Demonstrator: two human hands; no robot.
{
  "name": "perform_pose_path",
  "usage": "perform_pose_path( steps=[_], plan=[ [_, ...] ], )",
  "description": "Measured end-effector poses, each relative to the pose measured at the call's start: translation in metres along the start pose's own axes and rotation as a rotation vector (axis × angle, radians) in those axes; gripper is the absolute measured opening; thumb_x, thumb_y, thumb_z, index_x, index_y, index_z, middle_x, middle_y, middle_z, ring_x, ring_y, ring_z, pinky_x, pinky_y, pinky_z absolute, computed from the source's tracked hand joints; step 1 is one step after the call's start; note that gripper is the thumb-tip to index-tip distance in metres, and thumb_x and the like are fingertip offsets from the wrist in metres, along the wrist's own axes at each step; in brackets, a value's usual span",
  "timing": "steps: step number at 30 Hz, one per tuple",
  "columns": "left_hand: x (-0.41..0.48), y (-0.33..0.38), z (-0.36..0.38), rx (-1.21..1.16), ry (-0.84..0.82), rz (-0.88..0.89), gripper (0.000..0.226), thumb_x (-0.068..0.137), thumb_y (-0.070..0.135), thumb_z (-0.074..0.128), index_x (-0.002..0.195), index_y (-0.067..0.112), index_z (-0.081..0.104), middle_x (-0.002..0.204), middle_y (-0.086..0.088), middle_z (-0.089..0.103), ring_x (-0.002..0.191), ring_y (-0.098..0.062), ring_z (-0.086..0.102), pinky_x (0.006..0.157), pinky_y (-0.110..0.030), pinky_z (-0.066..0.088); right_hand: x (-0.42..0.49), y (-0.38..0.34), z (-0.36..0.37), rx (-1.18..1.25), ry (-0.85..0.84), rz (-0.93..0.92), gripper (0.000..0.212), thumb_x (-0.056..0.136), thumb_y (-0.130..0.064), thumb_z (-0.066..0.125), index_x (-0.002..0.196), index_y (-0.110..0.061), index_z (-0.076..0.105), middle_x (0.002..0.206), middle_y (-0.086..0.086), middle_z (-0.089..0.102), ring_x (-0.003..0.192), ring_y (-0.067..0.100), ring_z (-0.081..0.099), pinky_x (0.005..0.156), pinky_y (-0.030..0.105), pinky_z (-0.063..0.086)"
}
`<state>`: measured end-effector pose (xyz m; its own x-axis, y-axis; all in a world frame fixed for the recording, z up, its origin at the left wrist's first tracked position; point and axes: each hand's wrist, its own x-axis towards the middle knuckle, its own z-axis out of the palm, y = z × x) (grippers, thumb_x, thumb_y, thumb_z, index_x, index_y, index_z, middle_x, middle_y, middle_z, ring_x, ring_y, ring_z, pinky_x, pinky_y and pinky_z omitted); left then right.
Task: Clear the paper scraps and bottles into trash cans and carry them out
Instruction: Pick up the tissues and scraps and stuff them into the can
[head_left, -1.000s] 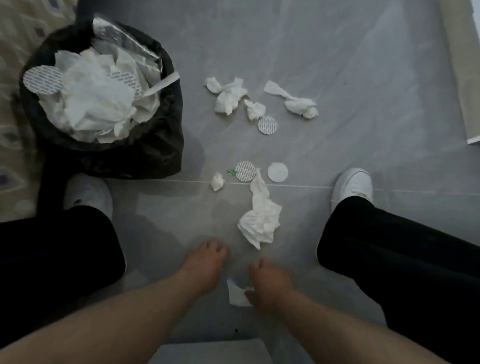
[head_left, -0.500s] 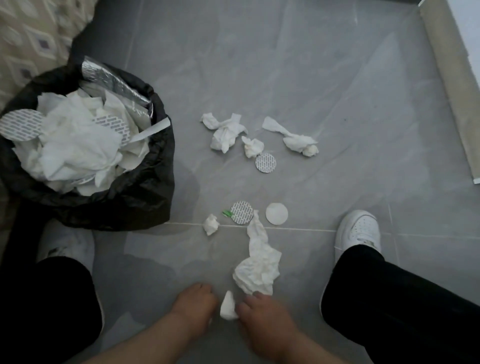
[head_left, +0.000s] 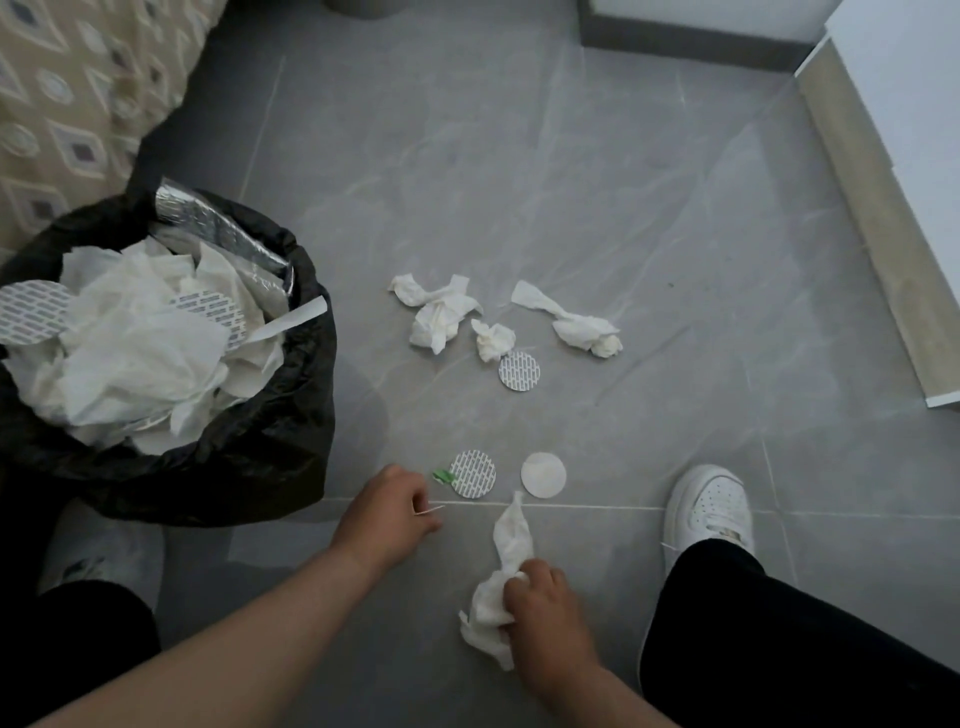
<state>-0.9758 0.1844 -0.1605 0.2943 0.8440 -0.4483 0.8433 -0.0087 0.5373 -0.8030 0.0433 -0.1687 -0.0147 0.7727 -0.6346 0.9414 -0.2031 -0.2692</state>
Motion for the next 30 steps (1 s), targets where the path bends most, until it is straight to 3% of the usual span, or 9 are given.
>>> perform_pose_path(
  steps=[3, 5, 7, 10, 13, 18, 21, 25, 30],
  plan=[
    [0.006, 0.0, 0.006, 0.066, -0.023, 0.012, 0.029, 0.075, 0.028, 0.066, 0.064, 0.024, 0.039, 0.085, 0.003, 0.043, 0.082, -0.023, 0.051, 0.07, -0.033, 0.043, 0.005, 0.003, -0.001, 0.018, 0.043, -0.005, 0.074, 0.02, -0.042, 0.079, 0.072, -0.027, 0.028, 0.064, -0.014, 0.054, 0.052, 0.005, 0.055, 0.049, 0.017, 0.018],
    [0.009, 0.0, 0.011, 0.153, -0.037, 0.014, 0.013, 0.08, 0.026, 0.059, 0.081, 0.023, 0.046, 0.102, -0.002, 0.045, 0.099, -0.026, 0.051, 0.077, -0.035, 0.043, 0.0, 0.004, -0.011, 0.065, 0.108, 0.001, 0.059, 0.047, -0.038, 0.079, 0.081, -0.024, 0.032, 0.081, -0.009, 0.059, 0.071, 0.011, 0.06, 0.059, 0.018, 0.021],
    [0.011, 0.001, 0.016, 0.261, -0.073, -0.007, 0.022, 0.084, 0.023, 0.056, 0.103, 0.018, 0.047, 0.116, -0.005, 0.044, 0.11, -0.027, 0.047, 0.083, -0.036, 0.042, 0.002, 0.005, -0.016, 0.127, 0.15, -0.006, 0.028, 0.08, -0.023, 0.058, 0.103, -0.026, 0.042, 0.11, 0.001, 0.056, 0.102, 0.022, 0.055, 0.07, 0.023, 0.027],
    [0.012, 0.001, 0.02, 0.195, -0.085, -0.1, 0.033, 0.082, 0.02, 0.061, 0.108, 0.017, 0.043, 0.117, -0.009, 0.047, 0.109, -0.029, 0.05, 0.086, -0.037, 0.045, 0.005, 0.004, -0.026, 0.354, 0.188, 0.069, 0.034, 0.085, -0.019, 0.047, 0.12, -0.02, 0.048, 0.114, 0.0, 0.057, 0.109, 0.019, 0.054, 0.083, 0.024, 0.038],
    [0.015, 0.001, 0.018, 0.102, -0.086, -0.232, 0.035, 0.079, 0.019, 0.065, 0.109, 0.014, 0.047, 0.12, -0.012, 0.044, 0.105, -0.032, 0.054, 0.089, -0.036, 0.045, 0.004, -0.003, -0.04, 0.471, 0.217, 0.101, 0.029, 0.086, -0.017, 0.051, 0.114, -0.02, 0.054, 0.101, -0.008, 0.056, 0.101, 0.012, 0.057, 0.079, 0.021, 0.039],
    [0.02, 0.004, 0.012, 0.029, -0.104, -0.297, 0.009, 0.082, 0.018, 0.056, 0.088, 0.014, 0.05, 0.112, -0.014, 0.059, 0.1, -0.03, 0.058, 0.078, -0.027, 0.043, 0.015, -0.01, -0.06, 0.527, 0.219, 0.137, 0.035, 0.08, -0.009, 0.054, 0.113, -0.019, 0.06, 0.104, -0.006, 0.062, 0.104, 0.013, 0.06, 0.077, 0.015, 0.037],
    [0.024, 0.01, -0.002, -0.021, -0.101, -0.296, 0.015, 0.076, 0.013, 0.061, 0.088, 0.015, 0.051, 0.108, -0.013, 0.061, 0.097, -0.029, 0.058, 0.071, -0.024, 0.039, 0.023, -0.013, -0.084, 0.553, 0.283, 0.108, 0.03, 0.079, -0.009, 0.055, 0.106, -0.022, 0.061, 0.094, -0.009, 0.061, 0.094, 0.013, 0.061, 0.067, 0.014, 0.037],
    [0.027, 0.03, -0.042, -0.089, -0.078, -0.243, 0.026, 0.069, 0.015, 0.072, 0.084, 0.015, 0.051, 0.102, -0.011, 0.061, 0.089, -0.026, 0.057, 0.067, -0.024, 0.04, 0.03, -0.013, -0.135, 0.548, 0.349, 0.099, 0.022, 0.081, -0.014, 0.059, 0.102, -0.021, 0.062, 0.093, -0.005, 0.063, 0.09, 0.013, 0.06, 0.071, 0.02, 0.037],
    [0.011, 0.08, -0.12, -0.573, -0.179, -0.19, 0.027, 0.071, 0.004, 0.077, 0.085, 0.013, 0.056, 0.088, -0.008, 0.055, 0.076, -0.019, 0.058, 0.051, -0.028, 0.057, 0.018, -0.029, -0.208, 0.427, 0.333, -0.011, 0.025, 0.076, -0.015, 0.063, 0.069, -0.034, 0.049, 0.071, -0.014, 0.056, 0.072, 0.007, 0.056, 0.056, 0.013, 0.036]
  ],
)
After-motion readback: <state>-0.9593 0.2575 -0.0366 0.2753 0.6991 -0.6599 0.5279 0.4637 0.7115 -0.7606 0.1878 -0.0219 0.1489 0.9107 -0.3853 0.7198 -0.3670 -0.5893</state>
